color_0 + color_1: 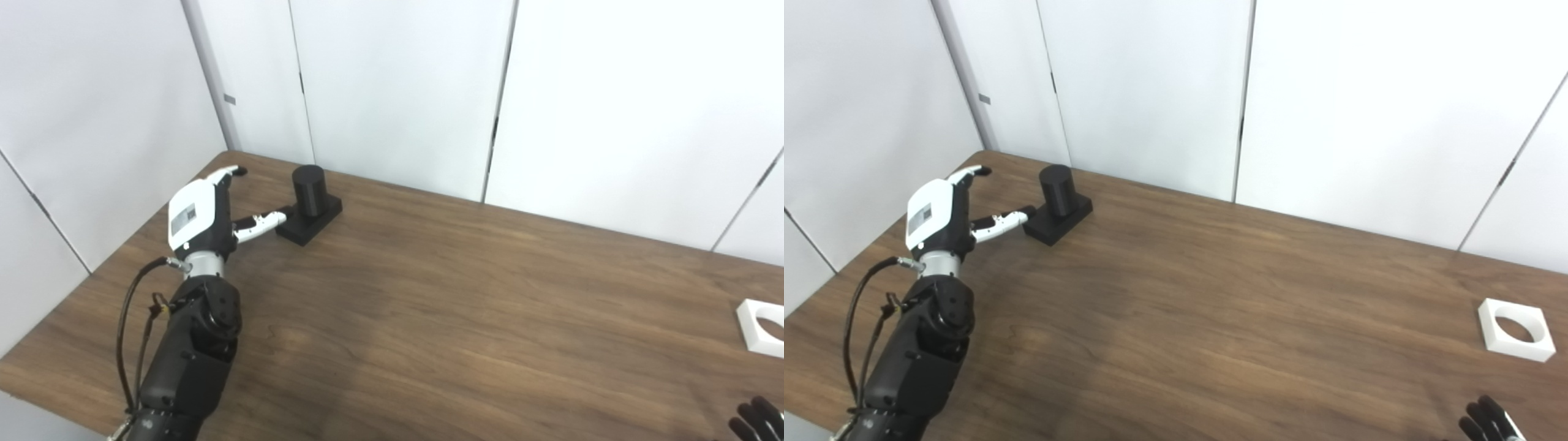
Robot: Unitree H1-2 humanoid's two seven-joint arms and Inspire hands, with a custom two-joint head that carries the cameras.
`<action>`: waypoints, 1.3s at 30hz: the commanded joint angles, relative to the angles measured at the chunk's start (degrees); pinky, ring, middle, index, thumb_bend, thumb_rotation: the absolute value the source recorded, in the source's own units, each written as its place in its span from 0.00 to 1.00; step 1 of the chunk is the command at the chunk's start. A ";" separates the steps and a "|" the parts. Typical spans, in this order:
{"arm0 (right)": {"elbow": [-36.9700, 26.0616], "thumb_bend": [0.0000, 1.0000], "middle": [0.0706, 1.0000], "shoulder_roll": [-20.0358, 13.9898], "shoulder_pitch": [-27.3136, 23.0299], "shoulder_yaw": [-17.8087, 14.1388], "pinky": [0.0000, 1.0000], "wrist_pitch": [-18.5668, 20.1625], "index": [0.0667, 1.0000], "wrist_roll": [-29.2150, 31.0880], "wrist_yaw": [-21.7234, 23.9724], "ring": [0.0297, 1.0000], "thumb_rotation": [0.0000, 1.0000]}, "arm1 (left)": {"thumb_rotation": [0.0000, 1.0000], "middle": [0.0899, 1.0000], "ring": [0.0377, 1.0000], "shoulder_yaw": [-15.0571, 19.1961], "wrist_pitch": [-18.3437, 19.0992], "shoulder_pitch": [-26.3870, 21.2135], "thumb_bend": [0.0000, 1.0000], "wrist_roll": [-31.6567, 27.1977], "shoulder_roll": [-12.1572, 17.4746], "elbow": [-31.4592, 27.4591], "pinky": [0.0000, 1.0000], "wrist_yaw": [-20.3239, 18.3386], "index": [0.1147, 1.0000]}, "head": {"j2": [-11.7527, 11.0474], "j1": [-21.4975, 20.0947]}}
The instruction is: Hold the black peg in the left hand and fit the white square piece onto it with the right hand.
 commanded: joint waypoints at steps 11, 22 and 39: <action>-2.58 0.51 0.90 0.85 -0.13 -0.09 0.77 -0.07 0.89 1.67 -1.10 0.89 1.00 | 0.60 0.85 0.86 -1.90 0.79 -4.42 1.00 -4.07 3.53 2.18 0.73 -3.07 0.77 | 0.16 -0.43; -2.51 0.54 0.90 0.70 -0.32 0.71 0.77 -0.14 0.90 0.22 -1.62 0.89 1.00 | 0.62 0.85 0.88 -6.23 0.02 -4.57 1.00 -2.75 4.40 6.39 0.82 -1.57 0.77 | 0.31 -1.01; -2.34 0.66 0.92 0.52 -0.38 1.30 0.89 -0.27 0.94 -0.35 -2.09 0.95 1.00 | 0.56 0.87 0.91 -10.60 -0.01 -8.70 1.00 -0.88 4.84 17.24 0.93 2.80 0.73 | 1.02 -1.55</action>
